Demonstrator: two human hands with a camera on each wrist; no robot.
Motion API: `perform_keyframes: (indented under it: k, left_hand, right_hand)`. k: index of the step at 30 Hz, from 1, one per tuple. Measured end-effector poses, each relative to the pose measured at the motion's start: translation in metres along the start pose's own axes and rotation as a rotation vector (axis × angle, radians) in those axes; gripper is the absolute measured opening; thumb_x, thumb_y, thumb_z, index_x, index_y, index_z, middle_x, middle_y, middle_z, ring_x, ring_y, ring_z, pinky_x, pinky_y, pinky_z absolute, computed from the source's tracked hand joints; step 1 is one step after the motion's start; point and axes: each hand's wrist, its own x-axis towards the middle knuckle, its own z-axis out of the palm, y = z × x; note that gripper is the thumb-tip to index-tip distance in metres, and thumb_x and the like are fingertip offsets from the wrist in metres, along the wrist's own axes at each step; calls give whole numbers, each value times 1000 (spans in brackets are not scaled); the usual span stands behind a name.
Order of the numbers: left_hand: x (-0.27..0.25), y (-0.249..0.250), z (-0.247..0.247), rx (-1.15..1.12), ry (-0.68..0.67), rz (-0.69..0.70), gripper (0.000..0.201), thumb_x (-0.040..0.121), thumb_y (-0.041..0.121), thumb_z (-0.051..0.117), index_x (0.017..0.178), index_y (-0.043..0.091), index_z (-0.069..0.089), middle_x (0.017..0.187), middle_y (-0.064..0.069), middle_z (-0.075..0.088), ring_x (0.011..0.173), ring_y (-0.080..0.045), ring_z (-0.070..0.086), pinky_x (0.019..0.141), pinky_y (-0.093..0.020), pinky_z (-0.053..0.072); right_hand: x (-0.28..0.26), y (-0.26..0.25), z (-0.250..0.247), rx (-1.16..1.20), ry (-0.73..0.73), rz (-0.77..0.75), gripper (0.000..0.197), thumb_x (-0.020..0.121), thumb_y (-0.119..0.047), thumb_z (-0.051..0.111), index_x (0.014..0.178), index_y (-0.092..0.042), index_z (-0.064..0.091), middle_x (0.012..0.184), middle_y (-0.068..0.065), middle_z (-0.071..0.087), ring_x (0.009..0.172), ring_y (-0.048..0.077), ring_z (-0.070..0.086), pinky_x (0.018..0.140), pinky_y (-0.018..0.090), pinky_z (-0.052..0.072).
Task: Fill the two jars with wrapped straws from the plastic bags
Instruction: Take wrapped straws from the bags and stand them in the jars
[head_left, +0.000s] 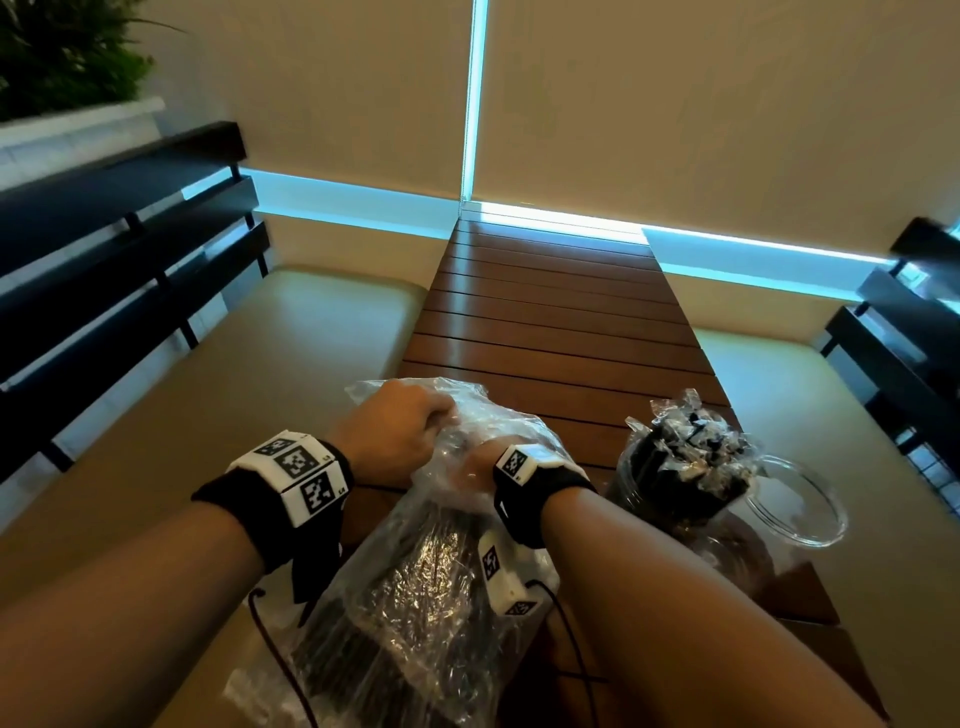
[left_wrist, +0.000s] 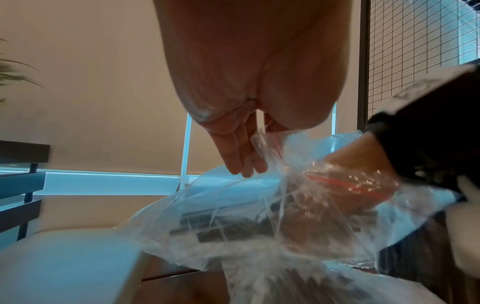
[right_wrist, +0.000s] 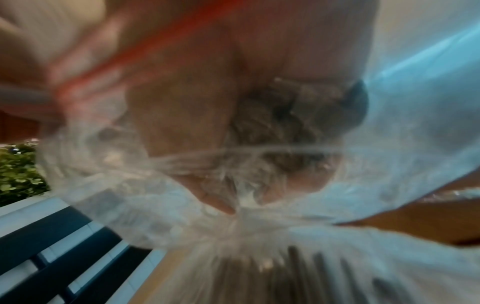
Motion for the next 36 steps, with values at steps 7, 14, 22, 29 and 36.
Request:
perform_keyframes:
  k: [7,14,22,29,36]
  left_hand:
    - [15,11,6,70,138,-74,18,86,1,52,83,8,69,91,-8,64,83,-25,60,72,-34,47]
    - [25,38,-6,104,157,-73,18,82,2,56,88,9,71,95,-10,67,87,-26,61,78,-37,51]
    - [19,43,-4,123,106,-74,11,86,13,56,78,11,64,85,-3,58,78,-20,53,72,-33,47]
    - [20,40,0,138,83,-94,9,83,9,58,78,13,64,86,-5,62,80,-22,59,72,-36,51]
    - [26,42,7,282,79,-185,13,83,6,54,86,8,66,93,-12,65,88,-28,64,69,-30,46]
  right_hand:
    - [-23,-1,-30,-25,304,-37,34,89,-40,57,121,-28,58,116,-1,63,110,25,60,89,34,50]
    - [-40,22,-42,45,383,-49,28,96,-19,51,123,-16,59,115,6,59,107,24,57,91,35,49]
    - [-48,25,-30,-136,400,-103,30,100,-32,49,124,-16,59,122,9,61,117,27,56,91,33,43]
    - [-51,22,-29,-277,338,-90,25,94,-26,56,111,-9,65,112,11,65,103,28,61,79,29,44]
    - [-74,13,-50,-381,316,-43,18,97,-21,54,108,-10,63,110,8,63,89,22,56,72,28,44]
